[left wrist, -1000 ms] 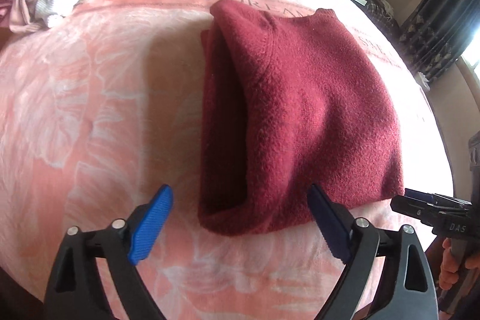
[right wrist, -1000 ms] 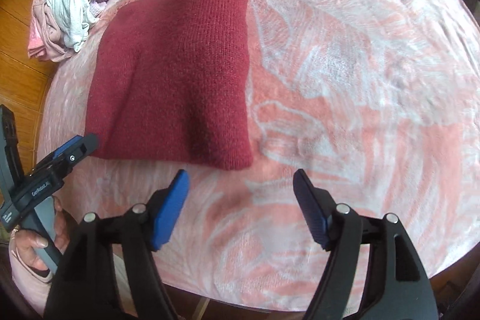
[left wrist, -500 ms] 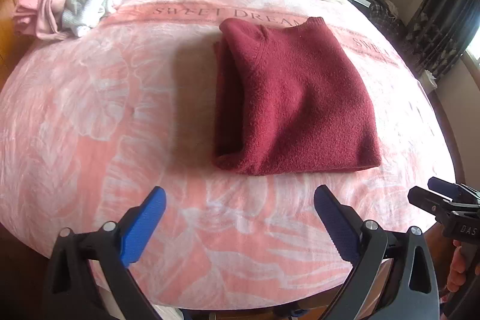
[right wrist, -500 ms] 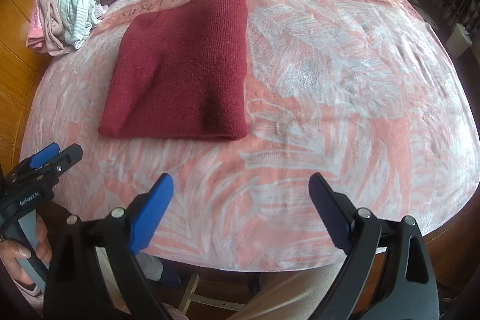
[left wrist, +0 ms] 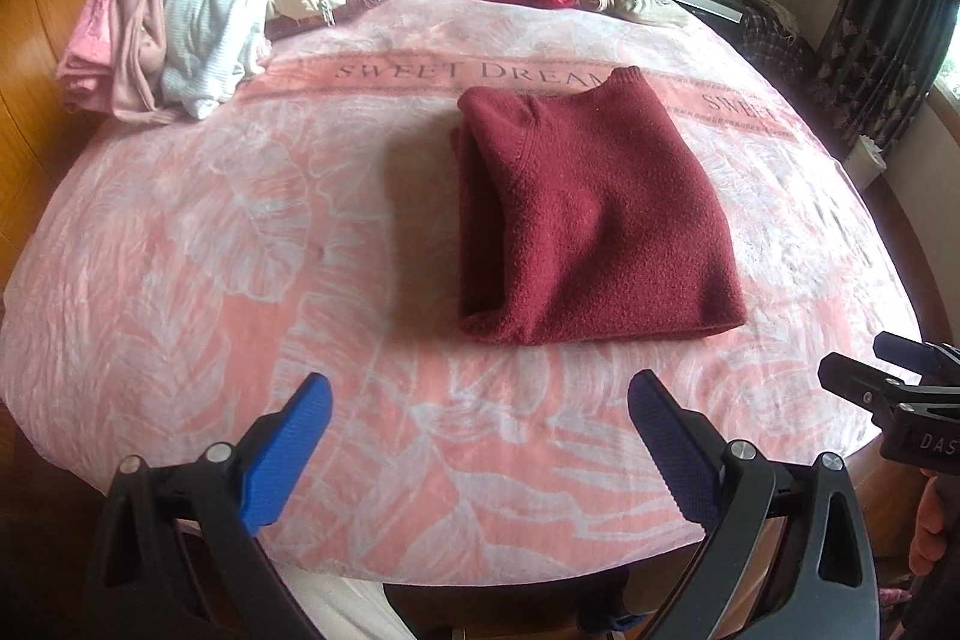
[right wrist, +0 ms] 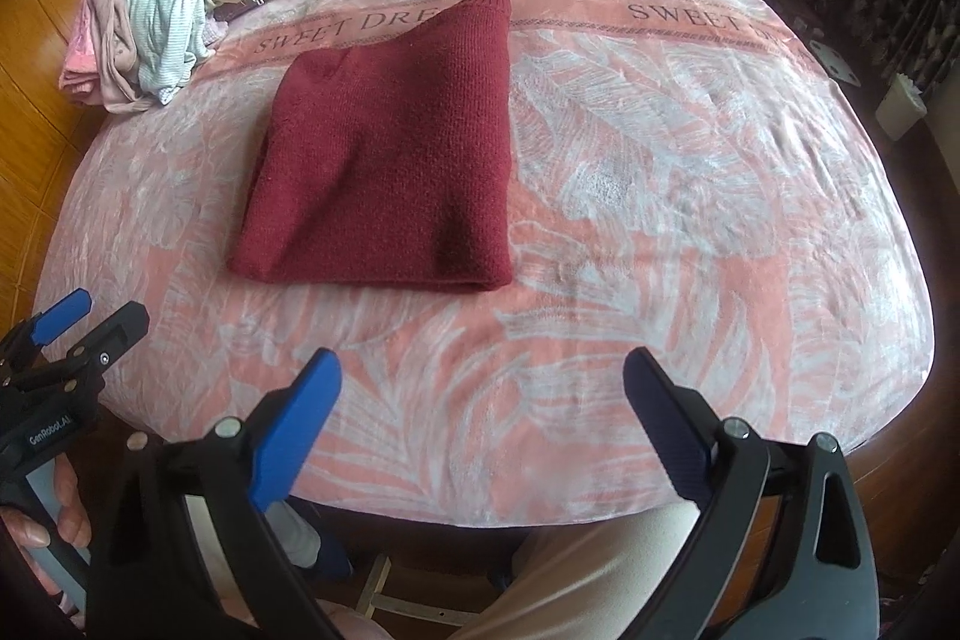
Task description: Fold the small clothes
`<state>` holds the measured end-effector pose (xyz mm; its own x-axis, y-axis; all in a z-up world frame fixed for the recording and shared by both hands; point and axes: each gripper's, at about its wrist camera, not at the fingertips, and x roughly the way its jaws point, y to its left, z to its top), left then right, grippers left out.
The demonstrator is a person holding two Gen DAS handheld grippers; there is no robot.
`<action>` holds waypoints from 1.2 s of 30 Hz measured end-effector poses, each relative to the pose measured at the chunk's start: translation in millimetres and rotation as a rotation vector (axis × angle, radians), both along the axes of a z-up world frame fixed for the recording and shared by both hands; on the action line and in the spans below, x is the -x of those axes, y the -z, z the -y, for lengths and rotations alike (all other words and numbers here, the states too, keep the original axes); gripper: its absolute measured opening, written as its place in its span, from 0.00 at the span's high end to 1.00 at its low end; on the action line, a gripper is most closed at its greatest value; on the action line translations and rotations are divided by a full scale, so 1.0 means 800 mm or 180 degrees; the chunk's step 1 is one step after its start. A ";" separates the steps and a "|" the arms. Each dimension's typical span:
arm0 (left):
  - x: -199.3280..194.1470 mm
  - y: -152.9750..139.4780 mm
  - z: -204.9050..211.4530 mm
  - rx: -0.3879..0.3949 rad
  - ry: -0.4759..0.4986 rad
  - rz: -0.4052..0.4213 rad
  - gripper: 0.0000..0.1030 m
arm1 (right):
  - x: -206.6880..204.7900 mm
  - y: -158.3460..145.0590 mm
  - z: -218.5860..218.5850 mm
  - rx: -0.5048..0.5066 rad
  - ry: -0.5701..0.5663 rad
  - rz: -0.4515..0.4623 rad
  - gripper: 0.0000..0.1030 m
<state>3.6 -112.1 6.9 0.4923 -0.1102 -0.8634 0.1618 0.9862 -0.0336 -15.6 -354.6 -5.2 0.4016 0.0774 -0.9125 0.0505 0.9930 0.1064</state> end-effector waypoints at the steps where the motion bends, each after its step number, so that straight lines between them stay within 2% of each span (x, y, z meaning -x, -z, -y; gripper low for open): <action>1: 0.001 -0.002 0.000 -0.0014 0.0002 0.0011 0.04 | 0.000 -0.002 0.000 0.0012 0.0006 0.0001 0.08; 14: 0.000 -0.006 0.000 -0.0143 -0.0029 0.0043 0.04 | 0.003 -0.003 0.003 0.0119 0.0079 -0.0024 0.08; 36: -0.006 0.005 0.013 -0.0187 0.0053 -0.0045 0.04 | -0.005 0.013 0.005 0.0111 0.0113 -0.0133 0.07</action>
